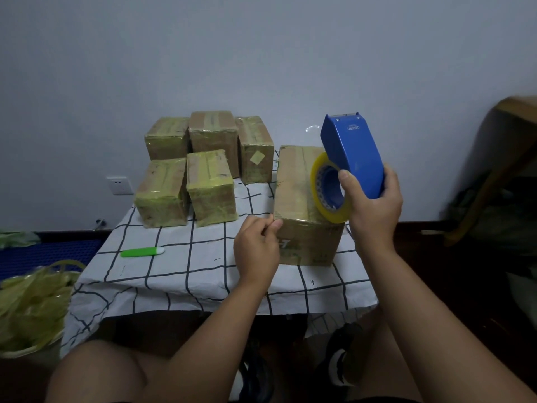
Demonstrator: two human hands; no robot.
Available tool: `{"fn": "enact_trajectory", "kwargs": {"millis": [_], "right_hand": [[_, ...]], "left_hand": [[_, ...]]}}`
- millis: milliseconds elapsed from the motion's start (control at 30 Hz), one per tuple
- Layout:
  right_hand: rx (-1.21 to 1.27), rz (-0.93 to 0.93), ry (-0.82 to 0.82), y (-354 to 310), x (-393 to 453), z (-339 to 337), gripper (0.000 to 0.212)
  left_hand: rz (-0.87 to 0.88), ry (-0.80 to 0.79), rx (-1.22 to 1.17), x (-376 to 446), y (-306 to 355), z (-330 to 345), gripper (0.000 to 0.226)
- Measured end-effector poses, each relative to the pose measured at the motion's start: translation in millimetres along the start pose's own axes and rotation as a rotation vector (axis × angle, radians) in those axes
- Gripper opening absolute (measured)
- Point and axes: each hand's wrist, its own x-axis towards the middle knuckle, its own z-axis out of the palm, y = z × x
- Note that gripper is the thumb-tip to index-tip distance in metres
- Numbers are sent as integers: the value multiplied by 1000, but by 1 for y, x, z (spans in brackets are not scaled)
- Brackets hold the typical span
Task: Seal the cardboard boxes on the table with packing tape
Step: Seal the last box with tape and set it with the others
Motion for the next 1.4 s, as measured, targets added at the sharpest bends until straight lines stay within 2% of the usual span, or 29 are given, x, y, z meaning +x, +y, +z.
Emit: {"fn": "enact_trajectory", "kwargs": {"millis": [200,233,367,467,533,667,800,933,1067,1267,1400], "right_hand": [[-12,14,-42,-4,3,-2,50],[-7,25,-42,-5,4,-4,50],[11,62,-56,-8,9,-8,46],[5,66,-77,-9,8,-8,47],[-1,69,-80,-9,7,-8,46],[-10,63,-82,-12,6,-7,42],[31,46,4,-16,10,-16,39],[21,24,28,-14,11,-28,34],[26,19,48,-10,11,-38,31],[30,9,85,-4,11,-48,37],[29,4,94,-4,12,-53,32]], "left_hand": [[12,-128,131,6,7,-14,19],[63,-136,195,7,9,-17,20],[481,-195,385,16,15,-15,35],[617,-251,386,22,17,-3,19],[645,-258,401,25,15,2,13],[734,-272,492,29,15,0,14],[786,-321,559,30,18,-3,21],[808,-290,512,29,21,8,19],[769,-364,525,25,29,14,13],[886,-360,558,29,30,24,23],[896,-347,549,28,34,25,15]]}}
